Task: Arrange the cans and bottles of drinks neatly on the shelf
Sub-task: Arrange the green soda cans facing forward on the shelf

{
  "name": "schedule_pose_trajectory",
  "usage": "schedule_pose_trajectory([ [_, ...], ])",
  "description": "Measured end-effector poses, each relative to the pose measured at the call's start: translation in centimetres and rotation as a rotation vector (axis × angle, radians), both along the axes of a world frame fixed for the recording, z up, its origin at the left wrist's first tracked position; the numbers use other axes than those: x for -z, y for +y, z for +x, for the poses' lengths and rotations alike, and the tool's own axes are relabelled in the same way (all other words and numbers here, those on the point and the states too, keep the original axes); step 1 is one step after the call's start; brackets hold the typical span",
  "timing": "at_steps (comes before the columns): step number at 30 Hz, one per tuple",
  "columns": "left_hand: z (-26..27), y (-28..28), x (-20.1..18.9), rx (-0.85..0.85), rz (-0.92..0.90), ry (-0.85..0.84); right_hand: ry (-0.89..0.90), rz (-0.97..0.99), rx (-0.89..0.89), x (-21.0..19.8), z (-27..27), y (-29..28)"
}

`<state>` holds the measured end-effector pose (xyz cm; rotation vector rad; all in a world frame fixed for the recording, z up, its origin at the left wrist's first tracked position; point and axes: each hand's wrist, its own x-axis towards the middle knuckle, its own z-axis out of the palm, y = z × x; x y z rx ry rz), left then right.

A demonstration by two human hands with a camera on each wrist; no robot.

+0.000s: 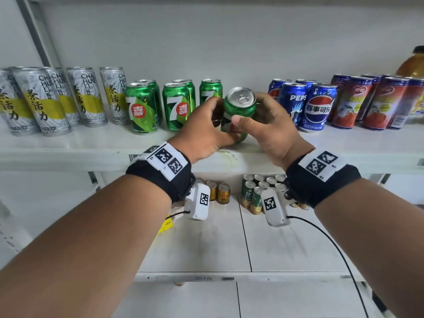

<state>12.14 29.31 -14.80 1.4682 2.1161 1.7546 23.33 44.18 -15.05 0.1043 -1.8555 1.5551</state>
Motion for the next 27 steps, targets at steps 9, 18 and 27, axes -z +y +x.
schedule_pose_trajectory([
  [9, -0.1, -0.1, -0.3, -0.027, -0.057, 0.018, 0.002, 0.124, 0.010, 0.3, 0.4, -0.4],
  [18, -0.4, -0.5, -0.4, 0.076, -0.038, -0.081, -0.035, -0.048, 0.008, -0.3, 0.3, -0.6],
  [27, -1.1, -0.4, 0.0, 0.153, 0.062, -0.369, -0.184, -0.210, -0.009, -1.1, 0.1, -0.4],
])
